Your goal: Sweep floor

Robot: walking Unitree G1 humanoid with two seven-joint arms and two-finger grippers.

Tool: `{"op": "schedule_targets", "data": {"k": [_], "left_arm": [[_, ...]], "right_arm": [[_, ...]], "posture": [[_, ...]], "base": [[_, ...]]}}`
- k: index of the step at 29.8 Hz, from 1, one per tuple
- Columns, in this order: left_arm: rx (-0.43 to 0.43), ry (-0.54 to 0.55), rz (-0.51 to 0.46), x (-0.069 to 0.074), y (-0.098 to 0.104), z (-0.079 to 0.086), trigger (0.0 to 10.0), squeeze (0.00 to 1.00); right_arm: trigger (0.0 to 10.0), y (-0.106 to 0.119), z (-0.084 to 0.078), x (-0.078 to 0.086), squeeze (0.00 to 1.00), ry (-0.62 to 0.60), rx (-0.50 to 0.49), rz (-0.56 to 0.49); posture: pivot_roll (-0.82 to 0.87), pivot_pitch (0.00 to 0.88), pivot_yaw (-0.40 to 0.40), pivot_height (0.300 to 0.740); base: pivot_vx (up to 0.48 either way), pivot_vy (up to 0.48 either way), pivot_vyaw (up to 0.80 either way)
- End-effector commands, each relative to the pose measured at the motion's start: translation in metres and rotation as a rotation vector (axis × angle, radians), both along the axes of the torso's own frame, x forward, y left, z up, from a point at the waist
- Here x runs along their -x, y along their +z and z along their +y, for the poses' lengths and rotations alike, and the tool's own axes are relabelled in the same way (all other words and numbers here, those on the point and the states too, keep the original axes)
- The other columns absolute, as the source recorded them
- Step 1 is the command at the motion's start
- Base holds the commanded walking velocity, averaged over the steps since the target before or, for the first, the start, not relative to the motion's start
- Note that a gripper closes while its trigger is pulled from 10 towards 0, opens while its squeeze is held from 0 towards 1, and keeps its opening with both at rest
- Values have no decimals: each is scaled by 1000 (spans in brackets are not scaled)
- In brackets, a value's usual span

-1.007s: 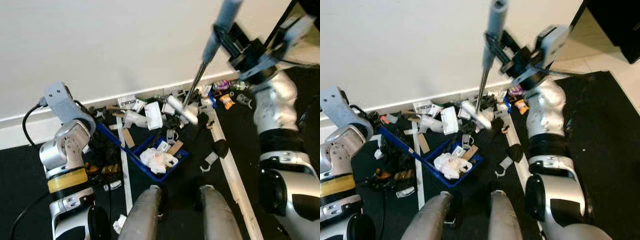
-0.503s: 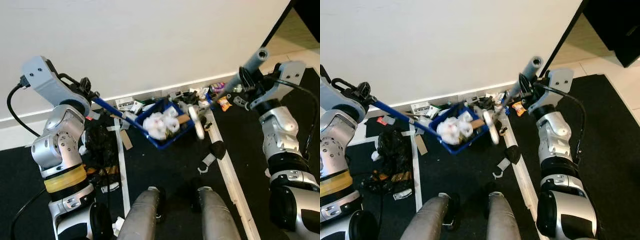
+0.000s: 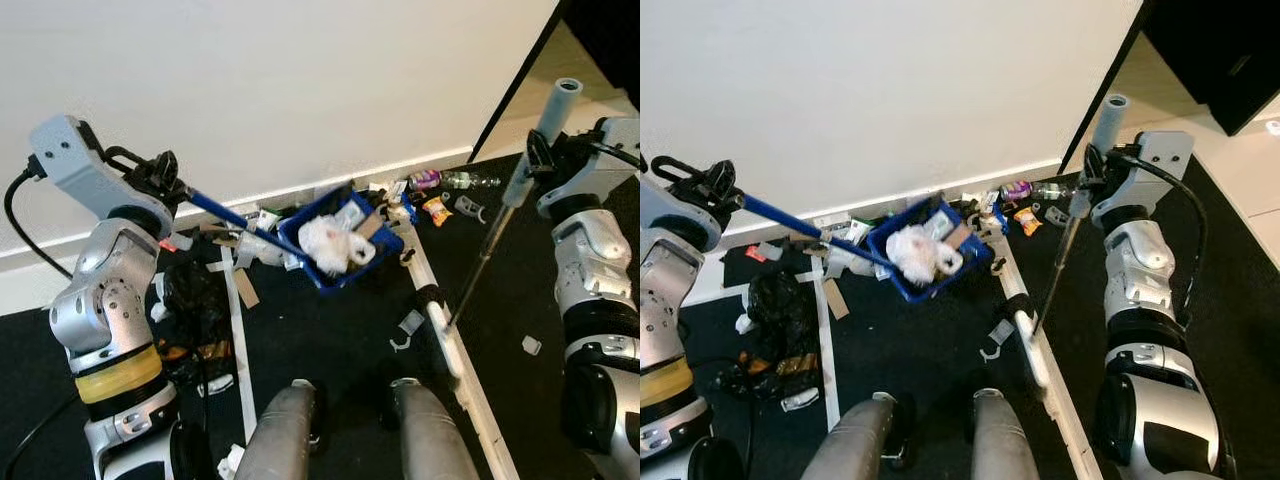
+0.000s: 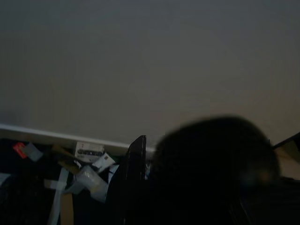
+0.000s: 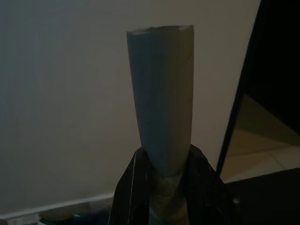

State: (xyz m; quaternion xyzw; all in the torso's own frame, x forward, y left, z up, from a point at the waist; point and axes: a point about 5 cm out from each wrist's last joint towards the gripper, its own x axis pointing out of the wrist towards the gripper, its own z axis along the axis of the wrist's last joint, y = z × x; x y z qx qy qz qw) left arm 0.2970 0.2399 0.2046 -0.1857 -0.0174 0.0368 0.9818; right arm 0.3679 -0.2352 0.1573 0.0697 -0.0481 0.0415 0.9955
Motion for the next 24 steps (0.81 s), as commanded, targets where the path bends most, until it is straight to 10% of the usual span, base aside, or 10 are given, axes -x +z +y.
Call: {"op": "schedule_targets", "data": {"k": [1, 12, 24], "left_arm": [[-26, -33, -53, 4, 4, -7, 10000, 0], [-114, -33, 24, 11, -13, -32, 10000, 0], [-239, -20, 8, 9, -14, -43, 10000, 0]], "right_arm": [[10000, -1, 9, -3, 0, 17, -34, 12], [10000, -14, 63, 1, 0, 156, -152, -2], [10000, -14, 66, 3, 0, 76, -190, -42]], "posture": [[59, 133, 18, 740], [55, 106, 17, 740], [47, 78, 35, 740]], "base": [[0, 0, 0], [0, 0, 0], [0, 0, 0]]}}
